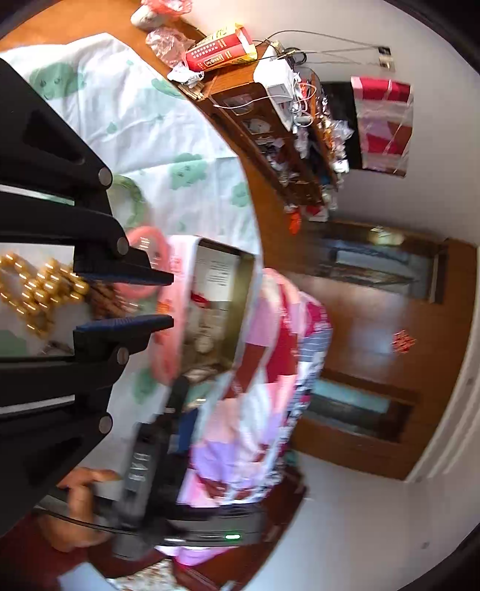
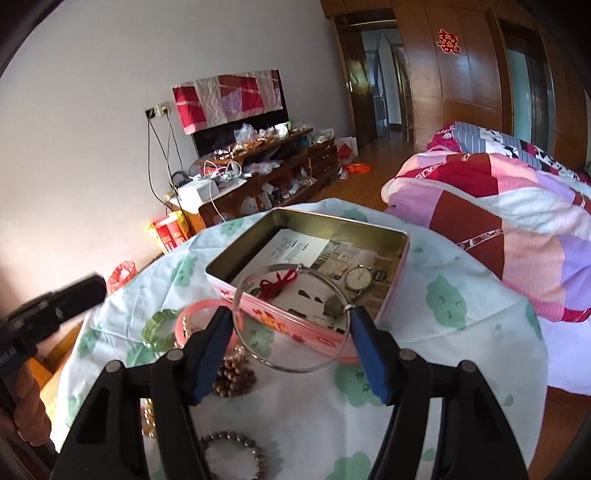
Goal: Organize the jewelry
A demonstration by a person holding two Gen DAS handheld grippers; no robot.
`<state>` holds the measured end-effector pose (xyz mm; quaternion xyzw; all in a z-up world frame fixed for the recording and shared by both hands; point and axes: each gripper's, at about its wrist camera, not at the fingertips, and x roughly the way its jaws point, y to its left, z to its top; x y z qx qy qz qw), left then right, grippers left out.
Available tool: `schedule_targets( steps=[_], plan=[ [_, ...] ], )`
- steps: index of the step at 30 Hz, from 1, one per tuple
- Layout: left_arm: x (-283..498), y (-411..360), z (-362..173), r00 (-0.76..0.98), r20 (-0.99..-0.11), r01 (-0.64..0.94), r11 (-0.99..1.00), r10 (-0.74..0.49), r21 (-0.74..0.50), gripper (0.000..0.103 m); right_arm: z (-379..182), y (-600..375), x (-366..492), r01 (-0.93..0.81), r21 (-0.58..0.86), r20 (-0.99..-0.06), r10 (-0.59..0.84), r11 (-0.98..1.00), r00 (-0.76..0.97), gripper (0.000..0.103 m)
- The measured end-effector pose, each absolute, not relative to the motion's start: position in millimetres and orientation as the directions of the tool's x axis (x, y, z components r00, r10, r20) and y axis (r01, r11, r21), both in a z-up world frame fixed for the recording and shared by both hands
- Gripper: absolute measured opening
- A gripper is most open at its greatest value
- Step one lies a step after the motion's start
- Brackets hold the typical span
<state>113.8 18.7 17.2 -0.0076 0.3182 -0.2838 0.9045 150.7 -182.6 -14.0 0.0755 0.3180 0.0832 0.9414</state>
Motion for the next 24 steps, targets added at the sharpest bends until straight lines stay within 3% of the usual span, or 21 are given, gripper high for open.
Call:
schedule_targets(
  steps=[1, 2, 3, 7, 10, 13, 14, 15, 19, 20, 24],
  plan=[
    [111.3, 18.9, 12.2, 0.626, -0.591, 0.511, 0.840, -0.508, -0.181, 0.035, -17.3, -183.5, 152.7, -0.110, 0.201, -0.586, 0.210, 0.973, 0.782, 0.068],
    [107.5, 19.2, 5.3, 0.618, -0.613, 0.509, 0.845, -0.493, -0.166, 0.058, -20.9, -185.0, 154.4, -0.110, 0.208, -0.589, 0.214, 0.972, 0.779, 0.068],
    [102.4, 19.8, -3.0, 0.613, -0.632, 0.502, 0.852, -0.474, -0.153, 0.073, -24.2, -185.2, 155.2, -0.109, 0.214, -0.592, 0.218, 0.971, 0.776, 0.068],
    [94.3, 15.1, -30.0, 0.557, -0.703, 0.468, 0.866, -0.443, -0.175, 0.075, -36.5, -186.8, 155.8, -0.108, 0.248, -0.606, 0.241, 0.963, 0.758, 0.068],
    [98.7, 0.6, -54.4, 0.523, -0.777, 0.416, 0.901, -0.351, -0.127, 0.075, -41.5, -184.7, 154.4, -0.108, 0.262, -0.614, 0.252, 0.959, 0.748, 0.068],
    [98.7, -4.8, -64.1, 0.499, -0.790, 0.402, 0.903, -0.356, -0.152, 0.062, -38.7, -183.5, 149.5, -0.114, 0.261, -0.612, 0.256, 0.959, 0.748, 0.068],
    [98.1, -4.6, -63.6, 0.502, -0.788, 0.396, 0.905, -0.356, -0.156, 0.054, -37.1, -183.8, 147.7, -0.115, 0.258, -0.611, 0.254, 0.959, 0.750, 0.068],
    [97.2, -5.5, -62.8, 0.502, -0.793, 0.404, 0.904, -0.344, -0.136, 0.038, -35.7, -184.7, 146.6, -0.115, 0.255, -0.609, 0.252, 0.960, 0.752, 0.068],
    [86.5, -2.8, -55.5, 0.511, -0.782, 0.444, 0.889, -0.357, -0.116, 0.028, -30.1, -189.2, 141.2, -0.105, 0.262, -0.595, 0.246, 0.959, 0.765, 0.068],
    [84.2, -1.0, -53.8, 0.520, -0.774, 0.448, 0.887, -0.362, -0.114, 0.020, -28.5, -190.2, 140.2, -0.102, 0.262, -0.591, 0.243, 0.960, 0.769, 0.068],
    [82.0, 13.8, -42.9, 0.549, -0.725, 0.448, 0.879, -0.415, -0.164, 0.020, -22.1, -194.9, 138.9, -0.096, 0.267, -0.569, 0.237, 0.959, 0.788, 0.068]
  ],
)
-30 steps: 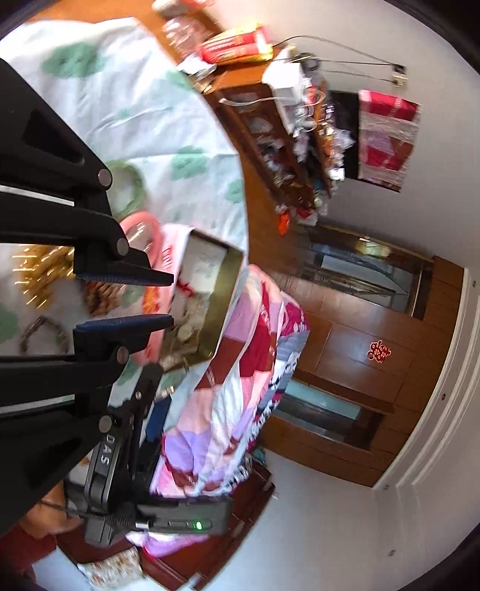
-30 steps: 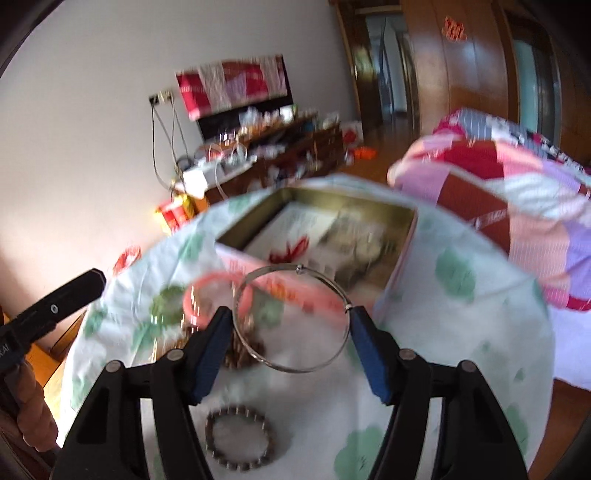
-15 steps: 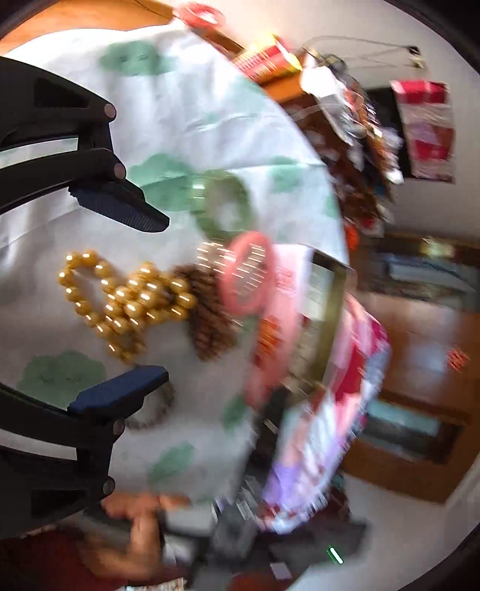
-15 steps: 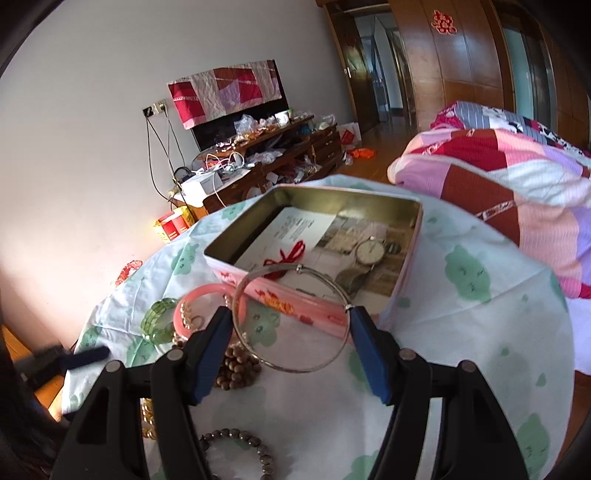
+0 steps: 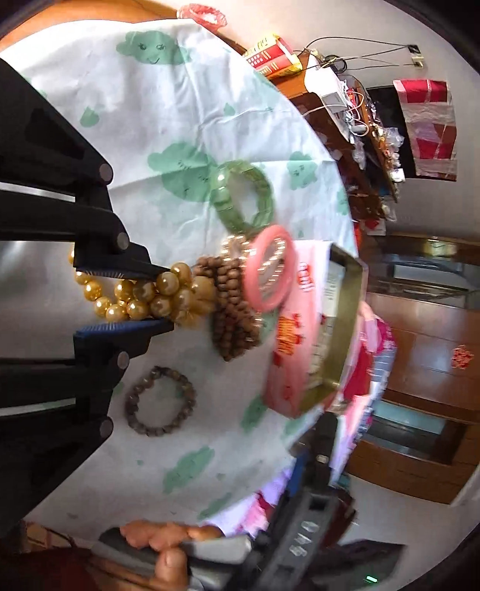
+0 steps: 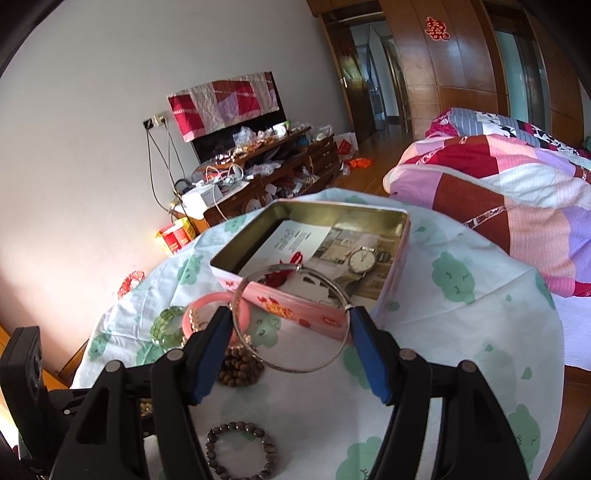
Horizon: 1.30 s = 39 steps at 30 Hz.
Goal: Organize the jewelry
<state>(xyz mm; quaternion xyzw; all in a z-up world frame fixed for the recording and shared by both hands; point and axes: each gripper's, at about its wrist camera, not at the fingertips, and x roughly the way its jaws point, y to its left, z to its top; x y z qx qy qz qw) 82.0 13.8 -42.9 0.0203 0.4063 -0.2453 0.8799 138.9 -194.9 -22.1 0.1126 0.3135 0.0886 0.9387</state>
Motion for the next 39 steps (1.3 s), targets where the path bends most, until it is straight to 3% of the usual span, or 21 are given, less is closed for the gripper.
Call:
schedule_targets(
  steps=[11, 17, 24, 31, 34, 39],
  plan=[
    [125.0, 16.1, 30.1, 0.685, -0.511, 0.481, 0.849, -0.519, -0.218, 0.020, -4.8, -202.8, 156.2, -0.073, 0.260, -0.507, 0.201, 0.963, 0.838, 0.068],
    [186.7, -13.7, 31.2, 0.684, -0.465, 0.499, 0.825, -0.563, -0.266, 0.020, -4.1, -207.0, 199.8, -0.041, 0.226, -0.527, 0.157, 0.973, 0.835, 0.068],
    [250.7, -43.6, -5.3, 0.643, -0.519, 0.460, 0.826, -0.563, -0.326, 0.020, -24.9, -219.3, 247.8, 0.014, 0.235, -0.588, 0.130, 0.972, 0.798, 0.068],
    [267.5, -49.9, -35.9, 0.621, -0.636, 0.376, 0.886, -0.459, -0.273, 0.021, -41.5, -212.5, 259.1, 0.003, 0.225, -0.617, 0.140, 0.974, 0.774, 0.068],
    [264.7, -50.8, -36.5, 0.626, -0.655, 0.362, 0.901, -0.424, -0.237, 0.029, -42.5, -207.6, 264.4, -0.011, 0.220, -0.627, 0.150, 0.976, 0.764, 0.068],
    [250.5, -42.9, -23.7, 0.714, -0.601, 0.332, 0.930, -0.359, -0.160, 0.040, -43.9, -202.1, 275.2, -0.040, 0.227, -0.634, 0.179, 0.973, 0.753, 0.069]
  ],
)
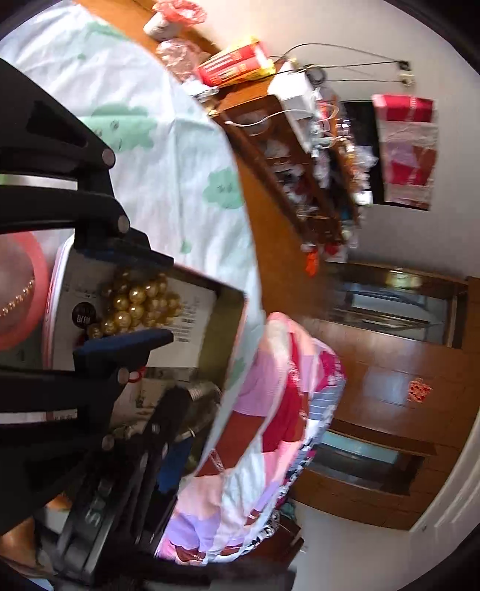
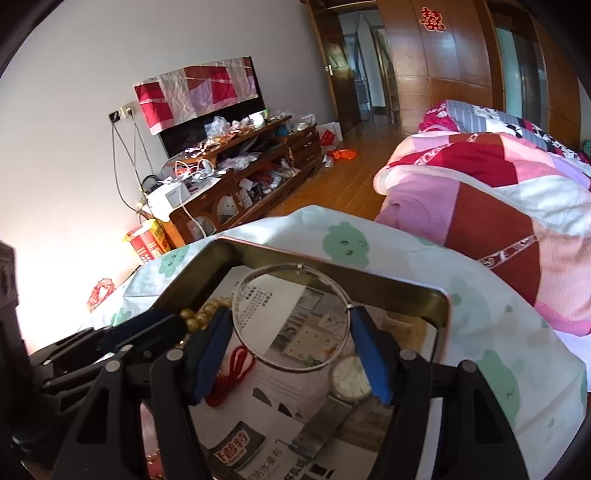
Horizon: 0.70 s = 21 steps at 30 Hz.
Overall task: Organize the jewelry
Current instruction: 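Carry the gold beads with the left tool into the tin while the right tool drops the bangle in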
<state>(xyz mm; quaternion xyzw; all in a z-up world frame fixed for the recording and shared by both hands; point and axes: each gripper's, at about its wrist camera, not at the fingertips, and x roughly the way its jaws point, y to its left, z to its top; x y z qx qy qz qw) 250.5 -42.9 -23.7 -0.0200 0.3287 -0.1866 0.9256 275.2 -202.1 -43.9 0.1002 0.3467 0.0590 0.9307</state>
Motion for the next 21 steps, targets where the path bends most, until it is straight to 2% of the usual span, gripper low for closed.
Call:
schedule_targets(
  steps=[2, 5, 8, 12, 18, 21],
  plan=[
    [244.6, -38.3, -18.0, 0.768, -0.569, 0.283, 0.953, -0.295, -0.112, 0.051, -43.9, -199.7, 279.4, -0.059, 0.242, -0.632, 0.204, 0.969, 0.748, 0.069],
    [240.3, -29.8, -9.8, 0.822, -0.510, 0.244, 0.966, -0.253, -0.086, 0.053, -45.1, -197.7, 281.8, -0.092, 0.274, -0.627, 0.250, 0.957, 0.737, 0.069],
    [242.5, -23.1, -7.7, 0.849, -0.482, 0.199, 0.976, -0.214, -0.083, 0.066, -48.5, -195.3, 282.0, -0.131, 0.310, -0.627, 0.306, 0.942, 0.717, 0.070],
    [249.3, -17.2, -11.9, 0.845, -0.498, 0.168, 0.981, -0.193, -0.095, 0.066, -55.4, -194.6, 278.5, -0.132, 0.337, -0.615, 0.325, 0.932, 0.719, 0.074],
    [255.6, -20.4, -22.9, 0.818, -0.553, 0.138, 0.987, -0.158, -0.078, 0.066, -45.6, -191.6, 265.4, -0.103, 0.261, -0.571, 0.240, 0.960, 0.785, 0.080],
    [255.9, -22.3, -26.2, 0.808, -0.566, 0.143, 0.986, -0.164, -0.082, 0.066, -43.7, -197.1, 264.0, -0.087, 0.278, -0.550, 0.233, 0.957, 0.802, 0.085]
  ],
)
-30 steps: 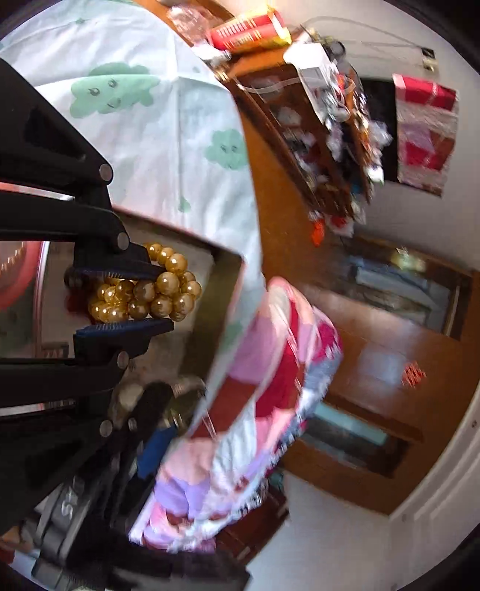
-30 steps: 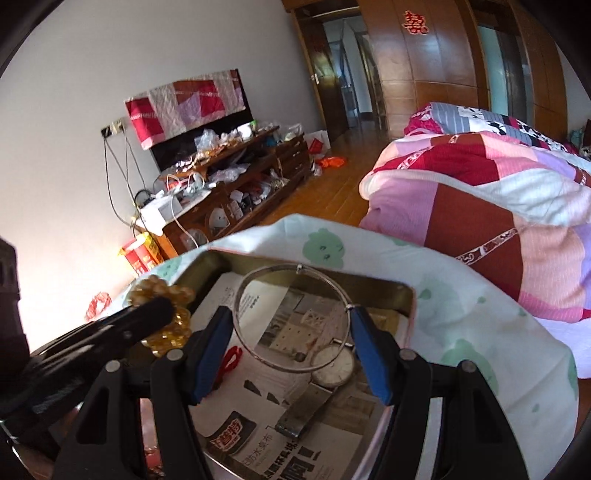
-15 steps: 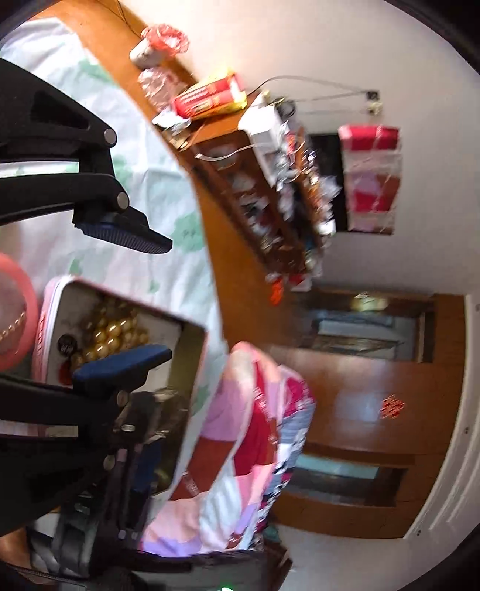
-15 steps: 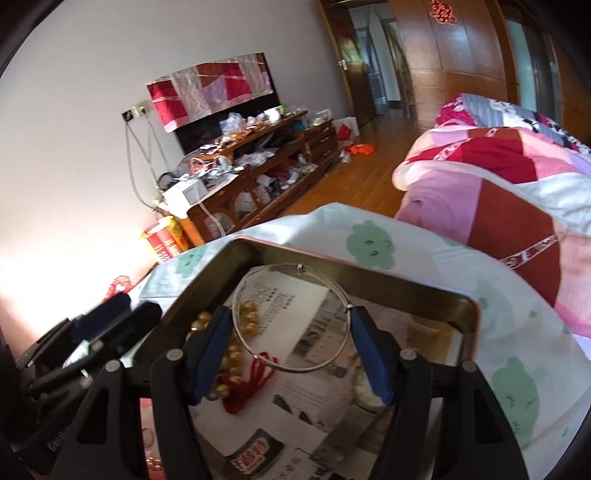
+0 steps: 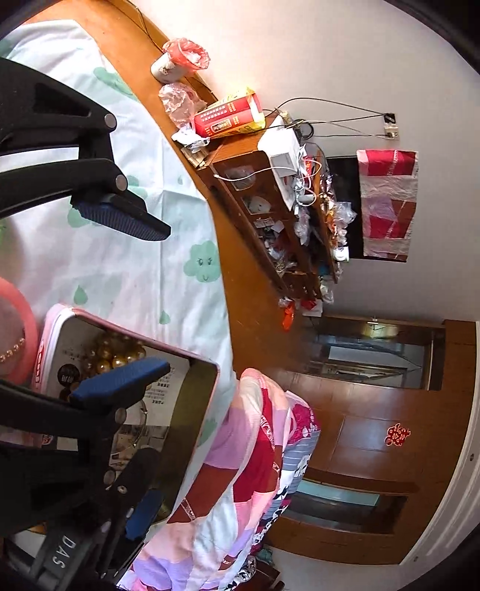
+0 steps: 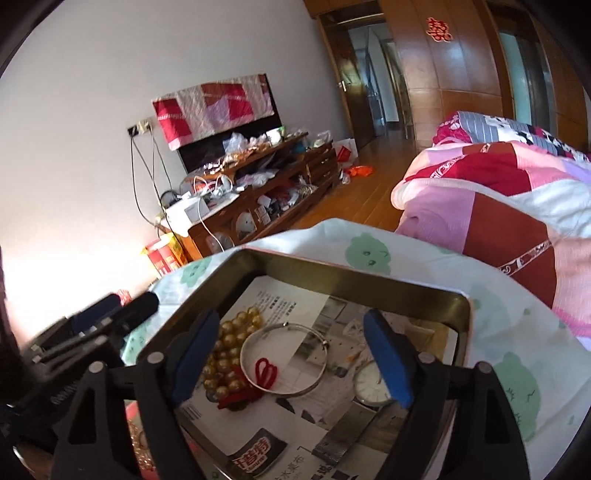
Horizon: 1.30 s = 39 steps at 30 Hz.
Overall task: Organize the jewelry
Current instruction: 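Carry the gold beads with the left tool into the tin while the right tool drops the bangle in, then withdraw both tools from the tin toward the remaining jewelry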
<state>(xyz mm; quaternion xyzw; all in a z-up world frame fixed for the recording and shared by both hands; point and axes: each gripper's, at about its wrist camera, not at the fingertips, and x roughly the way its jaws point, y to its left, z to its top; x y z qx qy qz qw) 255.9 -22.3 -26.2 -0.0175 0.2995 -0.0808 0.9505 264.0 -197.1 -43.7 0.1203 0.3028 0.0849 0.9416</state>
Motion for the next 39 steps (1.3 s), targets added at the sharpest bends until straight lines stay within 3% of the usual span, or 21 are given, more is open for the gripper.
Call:
schedule_targets(
  steps=[10, 14, 23, 39],
  plan=[
    [252.4, -27.4, -27.0, 0.817, -0.563, 0.130, 0.991, -0.123, -0.028, 0.066, -43.8, -191.1, 260.5, -0.064, 0.228, -0.540, 0.181, 0.972, 0.822, 0.088],
    [249.3, -22.6, -26.4, 0.820, -0.559, 0.117, 0.992, -0.121, -0.043, 0.066, -35.3, -198.9, 248.5, -0.034, 0.232, -0.468, 0.142, 0.972, 0.872, 0.090],
    [225.6, -4.0, -22.7, 0.832, -0.551, 0.048, 0.997, -0.071, -0.055, 0.066, -17.5, -198.9, 221.9, 0.008, 0.186, -0.415, 0.071, 0.983, 0.907, 0.094],
    [185.6, 6.9, -28.4, 0.818, -0.574, 0.006, 0.999, -0.024, -0.033, 0.066, -20.8, -191.9, 180.1, 0.003, 0.121, -0.410, 0.047, 0.993, 0.911, 0.096]
  ],
)
